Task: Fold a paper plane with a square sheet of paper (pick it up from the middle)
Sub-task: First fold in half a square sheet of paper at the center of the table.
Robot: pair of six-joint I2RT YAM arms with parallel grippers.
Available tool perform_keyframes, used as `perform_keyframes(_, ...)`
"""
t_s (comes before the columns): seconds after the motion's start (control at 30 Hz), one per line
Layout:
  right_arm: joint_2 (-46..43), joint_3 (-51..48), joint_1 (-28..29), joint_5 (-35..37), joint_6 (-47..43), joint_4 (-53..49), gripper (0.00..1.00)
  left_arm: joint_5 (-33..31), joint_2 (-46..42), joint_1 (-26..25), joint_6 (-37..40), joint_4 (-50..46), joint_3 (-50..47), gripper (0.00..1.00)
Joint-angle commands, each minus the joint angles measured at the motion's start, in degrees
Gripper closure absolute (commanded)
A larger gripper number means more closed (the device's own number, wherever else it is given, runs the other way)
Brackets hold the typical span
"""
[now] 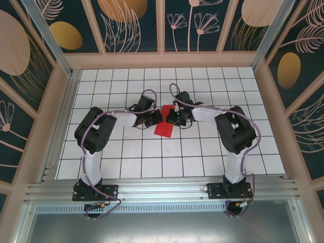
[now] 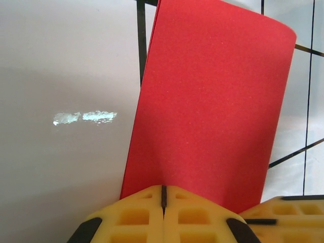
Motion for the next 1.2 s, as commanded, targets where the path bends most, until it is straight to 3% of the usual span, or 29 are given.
perform_keyframes(0.0, 1.17, -0.97, 0.05, -2.91, -0.9, 0.74, 0.88, -5.47, 3.77, -0.01, 0.64, -6.28, -1.95, 0.98)
perform_keyframes(0.3, 1.1, -5.19, -4.56, -1.26, -2.44, 0.33, 0.87, -7.03, 4.36, 0.0, 0.91, -6.64, -2.39, 0.99)
perform_keyframes(0.73, -3.98, -8.02, -0.81, -7.62, -1.89, 3.7, 0.85, -6.67, 4.76, 0.04, 1.02, -6.15, -2.75, 1.0)
perform_keyframes(1.0, -2.5, -9.96, -0.88, -3.9, -1.41, 2.05, 0.85, -6.74, 4.62, 0.0, 0.98, -5.89, -3.19, 1.0)
perform_keyframes(1.17, -7.04, -11.62, 1.35, -8.51, -0.01, 6.12, 0.85, -6.59, 4.41, 0.0, 0.83, -5.54, -3.58, 1.0)
